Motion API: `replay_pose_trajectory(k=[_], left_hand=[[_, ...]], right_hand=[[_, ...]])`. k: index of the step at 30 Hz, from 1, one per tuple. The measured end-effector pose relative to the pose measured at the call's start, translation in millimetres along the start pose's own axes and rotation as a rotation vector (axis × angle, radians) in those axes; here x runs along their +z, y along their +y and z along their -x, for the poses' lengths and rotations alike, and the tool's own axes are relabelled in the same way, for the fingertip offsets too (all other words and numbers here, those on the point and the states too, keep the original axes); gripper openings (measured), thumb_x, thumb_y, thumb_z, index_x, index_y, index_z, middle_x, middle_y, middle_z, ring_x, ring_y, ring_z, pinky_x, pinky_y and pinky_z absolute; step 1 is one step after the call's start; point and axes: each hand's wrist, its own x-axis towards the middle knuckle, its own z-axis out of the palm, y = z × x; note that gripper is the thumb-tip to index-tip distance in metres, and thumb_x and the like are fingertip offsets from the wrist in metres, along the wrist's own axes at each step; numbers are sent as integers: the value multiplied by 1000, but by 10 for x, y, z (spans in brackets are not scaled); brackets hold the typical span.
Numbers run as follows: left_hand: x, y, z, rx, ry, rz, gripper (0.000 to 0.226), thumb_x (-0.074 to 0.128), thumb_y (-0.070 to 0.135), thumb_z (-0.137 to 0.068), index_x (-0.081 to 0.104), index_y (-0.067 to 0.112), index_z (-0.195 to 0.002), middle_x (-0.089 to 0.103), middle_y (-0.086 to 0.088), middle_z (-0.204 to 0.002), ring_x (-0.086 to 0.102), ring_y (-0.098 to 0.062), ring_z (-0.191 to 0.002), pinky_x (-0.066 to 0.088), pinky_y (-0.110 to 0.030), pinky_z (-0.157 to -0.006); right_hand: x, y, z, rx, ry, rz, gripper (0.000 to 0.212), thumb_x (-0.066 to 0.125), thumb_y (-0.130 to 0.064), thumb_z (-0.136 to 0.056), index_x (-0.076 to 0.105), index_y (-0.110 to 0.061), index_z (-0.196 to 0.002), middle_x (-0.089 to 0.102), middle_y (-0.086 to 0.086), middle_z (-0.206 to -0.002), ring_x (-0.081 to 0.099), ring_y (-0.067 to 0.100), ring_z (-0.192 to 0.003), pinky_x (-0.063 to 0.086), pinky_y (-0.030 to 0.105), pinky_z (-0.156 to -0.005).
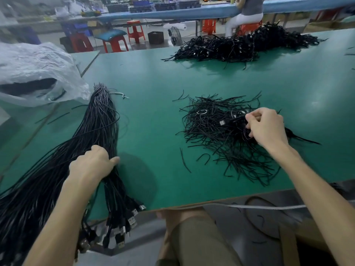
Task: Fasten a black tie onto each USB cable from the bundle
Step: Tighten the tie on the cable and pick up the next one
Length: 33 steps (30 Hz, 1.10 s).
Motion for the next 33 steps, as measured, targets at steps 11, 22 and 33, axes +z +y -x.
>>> replay_pose_trajectory(k=[11, 22, 33], left_hand=[[-32, -113, -78, 85, 99, 112, 40, 60, 39, -102, 58, 4, -84, 66, -13, -79, 62, -32, -74, 46, -37, -65], [140, 328, 114, 333, 73, 741, 27, 54, 23, -104, 65, 9, -83, 66, 6, -49, 62, -25, -48, 42, -25, -48], [126, 108, 130, 366, -83, 1155, 26, 64, 26, -101, 71, 4, -89, 68, -3, -60, 57, -13, -47, 47, -22, -43]], right_hand=[[184, -71, 296, -155, 104, -166, 4, 53, -23, -105, 54, -20, -108, 62, -5, -82, 64, 13, -69, 51, 31, -65], [908, -722, 1190, -467, -579, -244, 38, 62, -26, -100, 49, -26, -135, 60, -16, -97, 55, -5, -76, 50, 30, -85], [1346, -1383, 1597, 9, -923, -668, 33, 56, -36, -104, 67, -4, -105, 76, 14, -85, 58, 17, -53, 40, 26, -46]])
